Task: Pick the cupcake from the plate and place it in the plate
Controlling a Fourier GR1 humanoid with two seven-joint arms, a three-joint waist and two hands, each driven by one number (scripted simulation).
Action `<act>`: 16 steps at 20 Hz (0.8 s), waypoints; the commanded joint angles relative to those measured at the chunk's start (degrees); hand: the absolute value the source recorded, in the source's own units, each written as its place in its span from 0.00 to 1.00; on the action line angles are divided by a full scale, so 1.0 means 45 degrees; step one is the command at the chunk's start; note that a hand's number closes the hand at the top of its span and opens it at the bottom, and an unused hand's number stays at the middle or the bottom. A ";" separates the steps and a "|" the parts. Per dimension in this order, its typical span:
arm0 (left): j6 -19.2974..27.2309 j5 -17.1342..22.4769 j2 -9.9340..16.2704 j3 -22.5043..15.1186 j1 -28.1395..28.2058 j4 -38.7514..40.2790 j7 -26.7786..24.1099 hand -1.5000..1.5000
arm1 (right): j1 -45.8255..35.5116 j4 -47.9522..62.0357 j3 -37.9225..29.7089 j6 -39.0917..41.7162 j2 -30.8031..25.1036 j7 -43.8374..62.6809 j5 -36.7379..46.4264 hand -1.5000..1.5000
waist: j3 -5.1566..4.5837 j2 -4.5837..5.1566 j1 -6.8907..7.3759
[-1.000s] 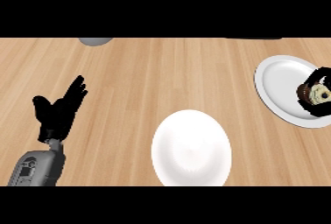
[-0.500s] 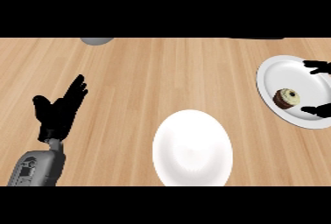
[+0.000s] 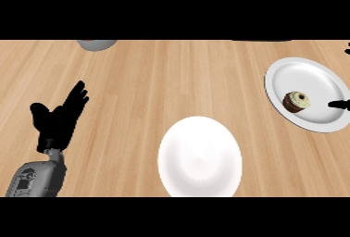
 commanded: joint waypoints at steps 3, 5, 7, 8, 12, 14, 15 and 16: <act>0.0048 -0.0145 -0.0155 -0.0167 -0.0023 0.0153 -0.0044 0.50 | -0.0199 0.1178 -0.0165 0.4586 -0.0400 0.0697 -0.0804 0.00 | 0.0016 0.0084 0.0049; 0.0254 -0.0116 -0.0173 -0.0104 -0.0296 -0.0198 0.0347 0.50 | -0.0041 0.1120 -0.0033 0.5485 -0.0753 0.0672 -0.0847 0.00 | 0.0023 0.0036 0.0014; -0.0243 0.0026 0.0000 -0.0147 0.0457 -0.0429 -0.0119 0.50 | -0.0095 0.1238 -0.0177 0.5856 -0.0991 0.0987 -0.1101 0.00 | 0.0030 0.0057 0.0238; -0.0060 0.0000 0.0062 0.0012 -0.0203 -0.0194 0.0070 0.50 | 0.0300 0.1087 -0.0061 0.5647 -0.0936 0.0395 -0.1004 0.00 | 0.0044 0.0125 0.0156; -0.0250 0.0226 0.0035 -0.0035 -0.0200 -0.0478 0.0484 0.50 | 0.0052 0.0865 -0.0317 0.5820 -0.1380 0.0650 -0.1465 0.00 | 0.0050 0.0125 0.0213; 0.0031 -0.0164 -0.0415 -0.0374 0.0219 -0.0130 -0.0152 0.50 | 0.0046 0.0846 -0.0456 0.5863 -0.1514 0.0682 -0.1703 0.00 | 0.0058 0.0192 0.0258; 0.0227 -0.0322 -0.0320 -0.0261 -0.0212 0.0168 -0.0110 0.50 | 0.0434 0.0690 -0.0352 0.6021 -0.1538 0.0294 -0.1681 0.00 | 0.0060 0.0196 0.0080; 0.0078 -0.0205 -0.0270 -0.0275 -0.0213 -0.0022 0.0017 0.50 | 0.0470 0.0700 -0.0344 0.5918 -0.1616 0.0345 -0.1702 0.00 | 0.0073 0.0215 0.0203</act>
